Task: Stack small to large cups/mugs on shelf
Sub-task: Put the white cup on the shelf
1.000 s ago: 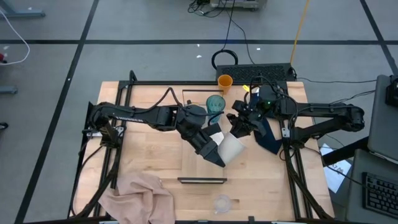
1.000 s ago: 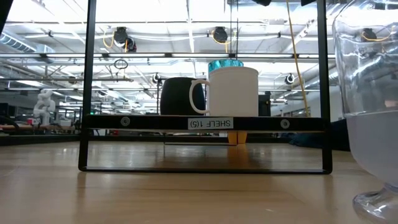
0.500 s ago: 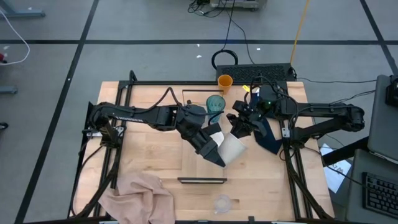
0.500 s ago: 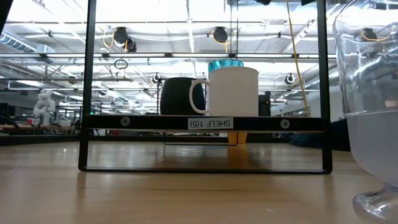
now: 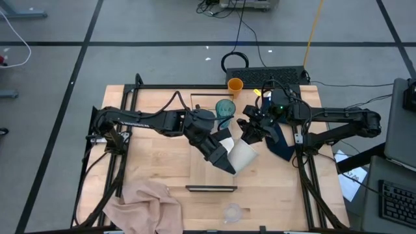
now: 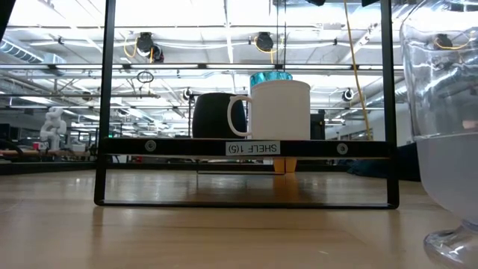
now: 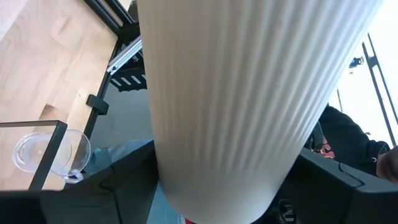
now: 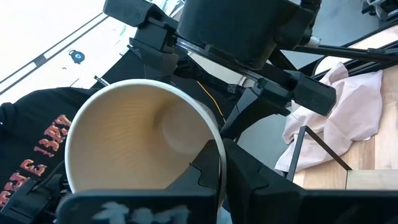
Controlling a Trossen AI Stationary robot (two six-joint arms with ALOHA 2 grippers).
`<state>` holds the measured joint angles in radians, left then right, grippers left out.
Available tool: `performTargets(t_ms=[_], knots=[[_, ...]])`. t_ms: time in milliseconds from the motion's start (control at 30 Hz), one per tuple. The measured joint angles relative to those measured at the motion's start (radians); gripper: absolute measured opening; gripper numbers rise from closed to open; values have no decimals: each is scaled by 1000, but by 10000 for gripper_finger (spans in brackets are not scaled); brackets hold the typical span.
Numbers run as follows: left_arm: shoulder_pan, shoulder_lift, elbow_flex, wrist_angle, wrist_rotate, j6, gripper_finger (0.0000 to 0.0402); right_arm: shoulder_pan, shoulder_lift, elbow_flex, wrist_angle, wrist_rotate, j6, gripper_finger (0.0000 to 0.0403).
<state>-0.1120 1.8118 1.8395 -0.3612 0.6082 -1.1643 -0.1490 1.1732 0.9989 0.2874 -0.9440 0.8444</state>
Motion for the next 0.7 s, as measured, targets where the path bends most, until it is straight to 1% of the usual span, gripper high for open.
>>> performTargets(t_ms=[167, 367, 467, 533, 700], knots=[[0, 0, 0, 4, -4, 0, 274, 0, 0, 0, -1, 0, 1, 0], [0, 0, 0, 16, -5, -6, 276, -1, -1, 0, 0, 0, 4, 0], [0, 0, 0, 18, -6, -7, 296, -1, -1, 0, 1, 0, 5, 0], [0, 0, 0, 18, -6, -6, 301, -1, -1, 0, 1, 0, 4, 0], [0, 0, 0, 19, -6, -4, 273, -2, -1, 0, 0, 0, -2, 2]])
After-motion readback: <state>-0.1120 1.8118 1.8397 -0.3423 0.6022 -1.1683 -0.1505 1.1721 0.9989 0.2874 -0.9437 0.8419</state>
